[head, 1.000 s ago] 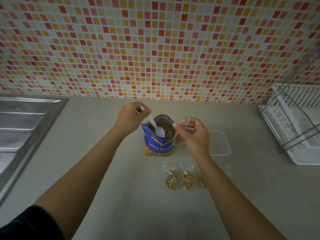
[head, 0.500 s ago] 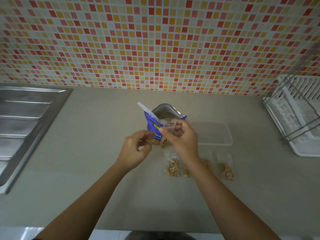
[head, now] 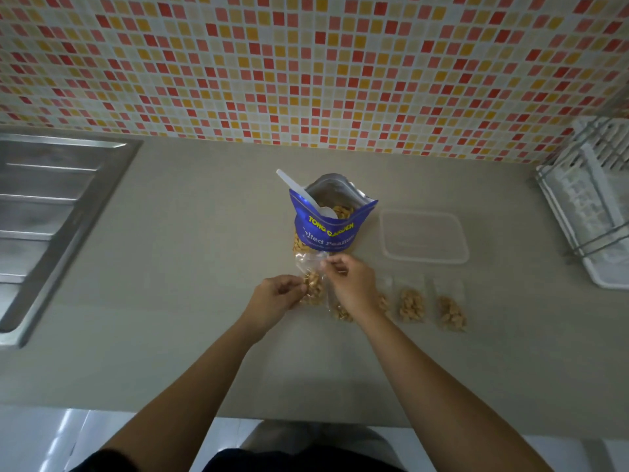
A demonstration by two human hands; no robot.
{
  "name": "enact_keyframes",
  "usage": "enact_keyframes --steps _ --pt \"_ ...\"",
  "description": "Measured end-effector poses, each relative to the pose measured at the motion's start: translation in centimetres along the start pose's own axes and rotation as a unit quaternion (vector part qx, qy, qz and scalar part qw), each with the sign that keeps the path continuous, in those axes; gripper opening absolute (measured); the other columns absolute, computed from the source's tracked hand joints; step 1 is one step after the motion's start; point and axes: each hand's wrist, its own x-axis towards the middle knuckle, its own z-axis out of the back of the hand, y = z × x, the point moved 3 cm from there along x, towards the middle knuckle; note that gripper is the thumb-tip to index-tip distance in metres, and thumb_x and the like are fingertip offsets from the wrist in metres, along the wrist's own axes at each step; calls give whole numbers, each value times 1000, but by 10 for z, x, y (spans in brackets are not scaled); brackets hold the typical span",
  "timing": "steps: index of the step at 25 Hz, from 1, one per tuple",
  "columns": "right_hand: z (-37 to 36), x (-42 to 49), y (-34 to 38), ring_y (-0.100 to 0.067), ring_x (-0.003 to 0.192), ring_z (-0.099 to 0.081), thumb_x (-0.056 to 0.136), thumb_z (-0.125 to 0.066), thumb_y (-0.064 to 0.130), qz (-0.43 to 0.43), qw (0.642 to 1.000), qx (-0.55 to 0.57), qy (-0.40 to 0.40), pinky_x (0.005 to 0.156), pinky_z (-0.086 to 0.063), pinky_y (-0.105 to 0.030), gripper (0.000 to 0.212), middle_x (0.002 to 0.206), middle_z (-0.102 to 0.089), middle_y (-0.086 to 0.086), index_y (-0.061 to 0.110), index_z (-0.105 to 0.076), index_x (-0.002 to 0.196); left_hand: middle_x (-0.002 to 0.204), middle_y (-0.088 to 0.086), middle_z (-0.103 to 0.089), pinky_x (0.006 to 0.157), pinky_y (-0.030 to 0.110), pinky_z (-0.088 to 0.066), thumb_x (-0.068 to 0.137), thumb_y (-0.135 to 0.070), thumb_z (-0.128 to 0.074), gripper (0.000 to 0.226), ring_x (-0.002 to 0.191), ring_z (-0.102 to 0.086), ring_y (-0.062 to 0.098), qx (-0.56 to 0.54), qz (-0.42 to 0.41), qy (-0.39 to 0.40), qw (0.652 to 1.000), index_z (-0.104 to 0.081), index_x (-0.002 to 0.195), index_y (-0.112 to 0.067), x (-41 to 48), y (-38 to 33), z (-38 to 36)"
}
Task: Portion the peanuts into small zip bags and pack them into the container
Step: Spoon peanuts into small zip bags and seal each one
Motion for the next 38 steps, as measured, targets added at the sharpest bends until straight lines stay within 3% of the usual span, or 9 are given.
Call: enact_keyframes --steps 3,8,13,18,23,27,31,35,38 --pt "-4 3 -10 -20 86 -66 84 -62 34 -7 989 -146 -21 72 -48 -27 17 89 -74 1 23 -72 92 66 -4 -62 57 12 -44 80 -16 -71 15 56 -56 5 76 3 -63 995 -64 93 -20 -1 4 -1" --pt "-11 6 -18 -26 99 -54 86 -55 35 25 946 -323 -23 80 -37 -32 21 98 -70 -2 26 -70 97 80 10 -70 71 20 -44 81 -19 -68 29 79 -65 24 225 -53 -98 968 -63 110 -14 -1 5 -9" --pt "-12 6 -14 -29 95 -53 84 -56 31 66 953 -294 -33 77 -42 -33 22 95 -68 -5 19 -70 96 97 19 -66 76 36 -52 82 -16 -63 32 80 -65 35 323 -126 -124 930 -63 112 -5 -5 1 -7" --pt "14 -11 -16 -31 84 -55 83 -57 21 93 964 -224 -111 72 -46 -35 17 88 -69 -7 16 -71 93 89 16 -66 67 21 -47 81 -27 -48 39 67 -64 26 277 -238 -107 925 -67 104 -3 -15 -24 -28" --pt "68 -26 -55 -29 82 -60 79 -51 23 52 960 -183 -204 73 -49 -33 24 89 -70 -4 19 -70 94 105 17 -69 82 34 -53 81 -14 -54 33 90 -67 31 275 -232 -56 931 -65 111 -5 -11 -35 -94" --pt "124 -28 -90 -33 82 -59 79 -54 19 30 956 -185 -224 74 -46 -34 20 88 -69 -5 19 -69 93 104 17 -70 81 34 -52 79 -22 -49 39 88 -67 30 266 -237 -43 933 -65 111 -5 -14 -42 -149" --pt "179 -14 -125 -31 88 -59 81 -54 15 13 969 -160 -188 78 -40 -29 23 92 -67 -7 15 -68 98 103 18 -69 84 33 -50 84 -11 -55 32 92 -65 31 290 -209 -57 932 -63 114 -4 -12 -46 -213" --pt "200 13 -154 -30 96 -61 86 -56 15 -34 987 -141 -73 88 -42 -30 31 106 -64 -14 8 -61 115 103 24 -66 82 38 -46 86 -13 -56 31 94 -61 37 339 -155 -66 925 -60 114 1 1 -49 -260" --pt "201 25 -163 -30 98 -62 87 -58 23 -41 988 -150 -22 87 -45 -31 33 108 -65 -16 6 -61 115 110 22 -62 82 40 -43 91 -19 -49 29 102 -58 38 438 -88 -63 893 -54 112 1 8 -55 -282"
